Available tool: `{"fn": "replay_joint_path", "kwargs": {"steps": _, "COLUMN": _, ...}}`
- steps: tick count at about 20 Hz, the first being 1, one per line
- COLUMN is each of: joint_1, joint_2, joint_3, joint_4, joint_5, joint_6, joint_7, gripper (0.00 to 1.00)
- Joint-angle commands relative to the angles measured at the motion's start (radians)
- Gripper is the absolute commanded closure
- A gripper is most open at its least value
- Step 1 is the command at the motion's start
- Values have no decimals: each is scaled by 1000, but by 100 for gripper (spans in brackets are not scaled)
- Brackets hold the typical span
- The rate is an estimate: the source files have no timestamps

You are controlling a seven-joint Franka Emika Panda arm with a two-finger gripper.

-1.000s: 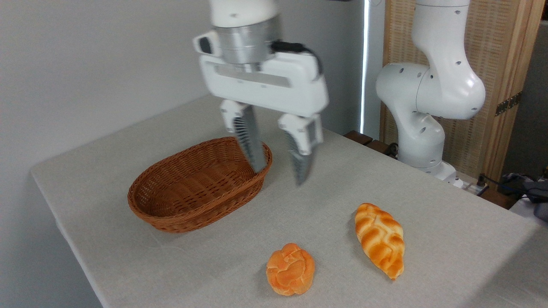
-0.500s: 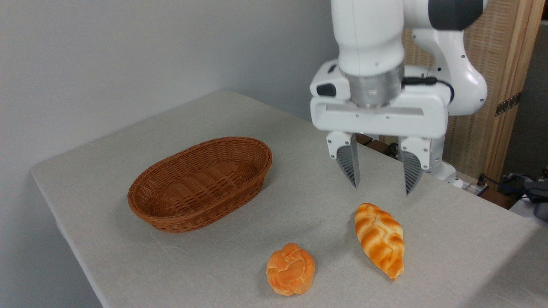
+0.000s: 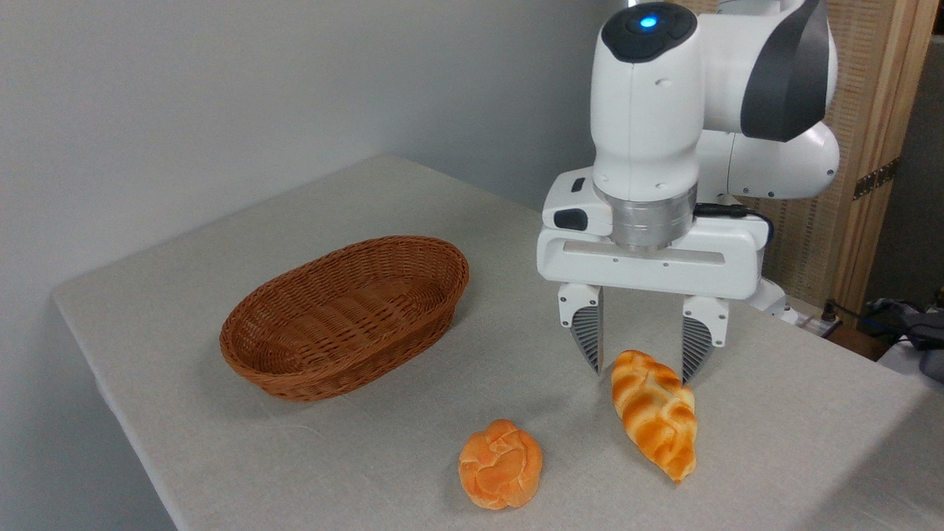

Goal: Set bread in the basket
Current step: 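Lower the gripper onto the braided loaf and close on it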

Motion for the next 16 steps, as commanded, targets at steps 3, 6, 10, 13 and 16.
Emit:
{"fn": "replay_joint_path", "kwargs": {"steps": 3, "joint_1": 26, "joint_2": -11, "joint_3": 1, "joint_4": -20, "joint_5": -10, "joint_6": 25, "joint_7": 1, "gripper": 0}}
{"fn": "replay_joint_path", "kwargs": {"steps": 6, "joint_1": 26, "joint_2": -8, "joint_3": 1, "joint_4": -52, "joint_5": -9, "joint_6": 73, "joint_7": 1, "gripper": 0}}
{"fn": "replay_joint_path", "kwargs": {"steps": 10, "joint_1": 26, "joint_2": 0, "joint_3": 0, "joint_4": -67, "joint_5": -9, "joint_6": 94, "joint_7": 1, "gripper": 0}}
{"fn": "replay_joint_path", "kwargs": {"steps": 13, "joint_1": 26, "joint_2": 1, "joint_3": 0, "joint_4": -78, "joint_5": -7, "joint_6": 101, "joint_7": 2, "gripper": 0}}
{"fn": "replay_joint_path", "kwargs": {"steps": 16, "joint_1": 26, "joint_2": 1, "joint_3": 0, "joint_4": -81, "joint_5": -6, "joint_6": 105, "joint_7": 5, "gripper": 0}}
